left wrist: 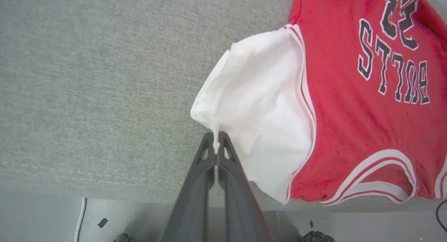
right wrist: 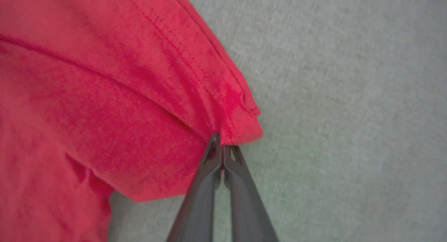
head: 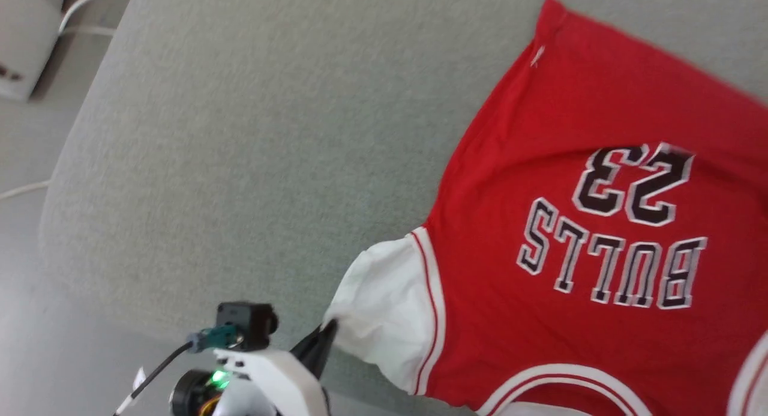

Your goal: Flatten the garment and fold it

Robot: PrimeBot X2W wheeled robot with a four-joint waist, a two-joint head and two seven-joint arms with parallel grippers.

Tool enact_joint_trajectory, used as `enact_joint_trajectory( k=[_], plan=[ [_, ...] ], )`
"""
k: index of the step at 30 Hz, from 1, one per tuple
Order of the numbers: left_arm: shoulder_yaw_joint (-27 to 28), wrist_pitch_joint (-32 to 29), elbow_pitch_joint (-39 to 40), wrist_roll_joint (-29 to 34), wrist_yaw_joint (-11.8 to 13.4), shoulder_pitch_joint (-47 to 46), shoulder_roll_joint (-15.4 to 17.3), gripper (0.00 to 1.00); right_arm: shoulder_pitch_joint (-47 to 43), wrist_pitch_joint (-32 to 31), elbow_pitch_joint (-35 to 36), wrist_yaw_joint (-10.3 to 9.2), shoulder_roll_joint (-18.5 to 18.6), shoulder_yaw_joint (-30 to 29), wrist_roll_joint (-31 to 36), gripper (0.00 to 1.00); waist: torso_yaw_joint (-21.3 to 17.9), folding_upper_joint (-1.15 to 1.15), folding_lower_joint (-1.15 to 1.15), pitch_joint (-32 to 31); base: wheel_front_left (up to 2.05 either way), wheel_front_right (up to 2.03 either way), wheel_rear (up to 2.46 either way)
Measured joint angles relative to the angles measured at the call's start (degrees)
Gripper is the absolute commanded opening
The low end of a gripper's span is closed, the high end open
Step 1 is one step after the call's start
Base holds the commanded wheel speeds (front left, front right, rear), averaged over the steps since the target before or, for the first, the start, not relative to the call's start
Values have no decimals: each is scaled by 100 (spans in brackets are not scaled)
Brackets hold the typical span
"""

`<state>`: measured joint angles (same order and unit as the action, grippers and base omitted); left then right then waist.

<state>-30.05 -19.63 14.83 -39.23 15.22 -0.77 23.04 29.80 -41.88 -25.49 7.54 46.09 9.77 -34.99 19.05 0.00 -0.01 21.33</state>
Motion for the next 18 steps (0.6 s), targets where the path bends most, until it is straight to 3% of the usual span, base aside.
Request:
enact_joint_trajectory(
  k=[4,11,15,18],
  plan=[
    [189,66,-3,-122,97,317,93,0,-810,-162,526,1,43,12,5,0,-283,0,0,-405,0,0,0],
    [437,151,80,-274,255,615,221,0,-2312,-713,1682,2,-132,-809,-73,0,-845,0,0,-1013,0,0,0],
    [476,202,96,-324,255,686,240,0,-3213,-1025,2265,1,-519,-1426,146,0,-1138,0,0,-1273,0,0,0],
    [501,250,71,-358,254,756,242,0,-3761,-1226,2547,1,-1011,-1708,285,0,-1314,0,0,-1438,0,0,0]
  ],
)
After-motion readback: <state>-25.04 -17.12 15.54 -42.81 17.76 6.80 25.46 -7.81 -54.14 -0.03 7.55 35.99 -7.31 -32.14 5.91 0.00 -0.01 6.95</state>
